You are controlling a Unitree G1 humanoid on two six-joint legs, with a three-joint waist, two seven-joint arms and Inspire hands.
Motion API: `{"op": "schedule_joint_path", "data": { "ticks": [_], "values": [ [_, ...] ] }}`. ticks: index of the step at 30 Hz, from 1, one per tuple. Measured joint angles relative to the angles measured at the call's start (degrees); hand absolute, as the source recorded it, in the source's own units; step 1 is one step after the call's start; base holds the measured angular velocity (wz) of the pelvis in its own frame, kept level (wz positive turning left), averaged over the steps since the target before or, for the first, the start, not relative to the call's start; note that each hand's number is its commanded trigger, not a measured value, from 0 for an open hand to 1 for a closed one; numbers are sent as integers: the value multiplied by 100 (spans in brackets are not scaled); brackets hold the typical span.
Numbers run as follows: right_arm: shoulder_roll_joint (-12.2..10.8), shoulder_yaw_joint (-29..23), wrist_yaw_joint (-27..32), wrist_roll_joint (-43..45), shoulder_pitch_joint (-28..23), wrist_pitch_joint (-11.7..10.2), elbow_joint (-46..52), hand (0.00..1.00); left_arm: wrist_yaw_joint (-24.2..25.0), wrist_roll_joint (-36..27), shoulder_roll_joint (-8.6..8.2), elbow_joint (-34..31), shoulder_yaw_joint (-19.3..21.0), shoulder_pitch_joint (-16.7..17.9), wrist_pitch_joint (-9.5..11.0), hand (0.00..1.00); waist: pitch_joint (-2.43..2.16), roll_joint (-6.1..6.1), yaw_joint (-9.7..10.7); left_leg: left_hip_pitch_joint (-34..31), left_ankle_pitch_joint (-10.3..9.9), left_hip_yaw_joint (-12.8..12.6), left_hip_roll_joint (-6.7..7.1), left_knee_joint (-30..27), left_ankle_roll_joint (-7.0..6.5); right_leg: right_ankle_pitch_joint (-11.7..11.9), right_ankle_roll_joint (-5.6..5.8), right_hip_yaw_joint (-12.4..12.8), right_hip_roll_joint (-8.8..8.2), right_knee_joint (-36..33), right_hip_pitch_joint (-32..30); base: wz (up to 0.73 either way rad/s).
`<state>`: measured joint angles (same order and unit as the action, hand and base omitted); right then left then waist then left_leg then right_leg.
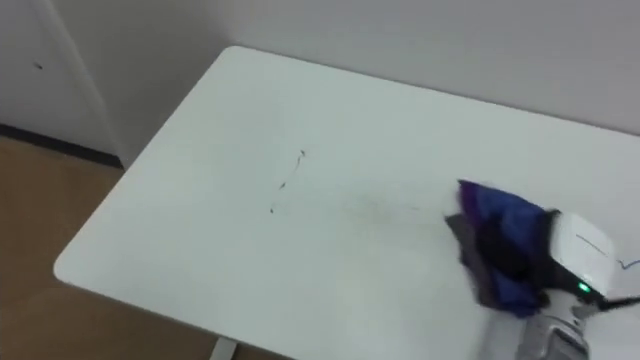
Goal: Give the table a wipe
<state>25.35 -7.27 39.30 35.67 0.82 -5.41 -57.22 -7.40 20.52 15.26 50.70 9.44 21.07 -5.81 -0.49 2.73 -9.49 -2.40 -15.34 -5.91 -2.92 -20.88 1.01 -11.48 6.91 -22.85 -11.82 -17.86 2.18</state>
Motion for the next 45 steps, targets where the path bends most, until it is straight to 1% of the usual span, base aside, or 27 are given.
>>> {"op": "schedule_joint_path", "data": {
  "ticks": [2,5,7,8,10,11,13,14,16,18,21,22,23,24,26,27,28,29,31,33,35,38,40,41,43,44,45],
  "values": [
    [91,-31,32,-147,19,72,-20,100,-52,-16,7,5,10,-27,2,0,2,-46,-29,-42,-18,-11,7,3,-31,66,2,-7,-1,20,-17,-18],
    [85,241,1,-163,384,387,-23,100,-86,11,-19,90,-112,-189,23,0,22,-122,-163,-15,-21,11,12,26,-37,150,-43,60,25,29,-112,-41],
    [52,559,-101,-133,782,713,-1,100,-71,41,-42,192,-330,-355,81,0,59,-194,-260,-28,-21,144,13,18,-37,209,-107,74,63,-4,-188,-31],
    [42,688,-148,-132,928,783,-1,100,-67,42,-51,226,-400,-409,87,0,63,-212,-344,-45,-21,164,12,19,-36,232,-139,89,77,-23,-253,-53],
    [-126,1381,-411,-12,1599,957,119,100,12,37,-93,379,-566,-604,114,0,97,-264,-657,-161,-14,328,9,-7,-27,331,-270,75,162,-87,-492,-58],
    [-187,1576,-482,80,1781,974,166,100,26,37,-93,398,-606,-643,114,0,95,-250,-729,-210,-12,382,9,-23,-23,349,-300,66,187,-93,-551,-24],
    [-465,2184,-723,465,2580,867,185,100,79,31,-92,545,-856,-836,112,0,181,-290,-834,-427,51,671,19,-96,19,360,-355,-103,225,-100,-641,29],
    [-498,2234,-772,558,2742,812,185,100,101,25,-94,566,-921,-891,106,0,206,-291,-829,-464,78,724,29,-92,24,351,-365,-132,225,-97,-648,48],
    [-545,2422,-850,629,3086,589,209,100,161,21,-86,565,-983,-877,105,0,219,-284,-1220,-539,140,824,41,-67,44,321,-378,-199,228,-78,-710,27],
    [-545,2425,-877,631,3097,492,186,100,173,27,-54,546,-976,-758,73,0,213,-236,-1316,-557,146,862,69,-67,39,284,-331,-255,198,-71,-701,39],
    [-469,2381,-835,593,2717,481,54,100,238,18,29,546,-958,-466,-60,0,196,-121,-1283,-575,156,861,89,-106,21,263,-296,-248,177,-39,-610,39],
    [-460,2245,-592,232,2372,316,-45,100,284,1,115,546,-949,-422,-74,0,190,-85,-1214,-534,158,861,93,-110,18,265,-293,-246,190,29,-488,40],
    [-459,2161,-496,116,2226,247,-69,100,285,1,150,544,-945,-398,-70,0,186,-79,-1155,-501,158,852,94,-111,18,265,-292,-246,192,51,-423,49],
    [-458,1966,-372,-95,1957,123,-107,100,290,22,214,538,-880,-321,-45,0,171,-80,-994,-442,158,803,99,-108,17,275,-274,-271,198,153,-268,47],
    [-458,1475,-305,-259,1506,-69,-125,100,282,49,224,500,-552,-230,22,0,114,-43,-723,-373,160,781,128,-65,1,276,-234,-378,187,272,-76,37],
    [-449,1140,-292,-348,1262,-93,-140,100,257,54,238,499,-397,-211,46,0,84,-40,-630,-309,145,759,133,-17,-30,282,-192,-406,185,328,-9,0],
    [-401,901,-263,-396,1032,-96,-188,100,248,91,243,495,-246,-205,86,0,34,-21,-583,-279,140,724,134,1,-37,282,-184,-410,182,331,11,-6],
    [-360,799,-255,-397,914,-97,-206,100,245,166,246,481,-183,-206,110,0,14,-19,-525,-279,136,726,134,-6,-43,284,-180,-410,183,330,29,0],
    [-190,459,-256,-405,556,-90,-233,100,160,341,236,399,-60,-202,199,0,-8,-60,-405,-238,82,725,130,-58,-69,286,-176,-389,185,312,104,3],
    [-129,427,-266,-501,469,-32,-192,100,109,342,200,386,-83,-198,208,0,-14,-121,-365,-191,64,661,124,-69,-78,290,-163,-388,178,311,191,-24],
    [-152,470,-267,-498,455,74,-79,100,46,344,136,356,-176,-197,210,0,-6,-191,-357,-113,55,632,118,-70,-76,290,-155,-384,179,312,217,-33],
    [-248,672,-312,-454,703,415,76,100,37,346,-52,403,-373,-252,200,0,4,-356,-437,-8,52,600,101,-55,-57,304,-182,-209,214,231,164,-39],
    [-373,1019,-429,-172,1009,735,326,100,53,384,-200,450,-429,-301,176,0,26,-449,-712,-18,43,609,102,-62,-33,311,-295,-98,235,93,-61,-69],
    [-428,1128,-503,-102,1115,765,396,100,54,389,-213,460,-465,-301,165,0,59,-393,-781,-38,45,615,101,-63,-30,296,-321,-90,238,73,-124,-64],
    [-778,1636,-762,303,1786,810,435,100,78,385,-221,491,-659,-339,83,0,78,-397,-905,-179,87,700,109,-86,4,250,-394,-80,243,-97,-370,-27],
    [-841,1786,-820,451,1928,812,481,100,80,385,-222,487,-700,-374,79,0,118,-385,-954,-212,104,715,109,-89,16,238,-410,-79,239,-121,-417,4],
    [-958,2034,-935,745,2131,786,705,100,119,386,-222,437,-766,-415,71,0,205,-391,-1116,-248,122,724,107,-96,33,214,-450,-73,227,-197,-498,11]
  ]
}}
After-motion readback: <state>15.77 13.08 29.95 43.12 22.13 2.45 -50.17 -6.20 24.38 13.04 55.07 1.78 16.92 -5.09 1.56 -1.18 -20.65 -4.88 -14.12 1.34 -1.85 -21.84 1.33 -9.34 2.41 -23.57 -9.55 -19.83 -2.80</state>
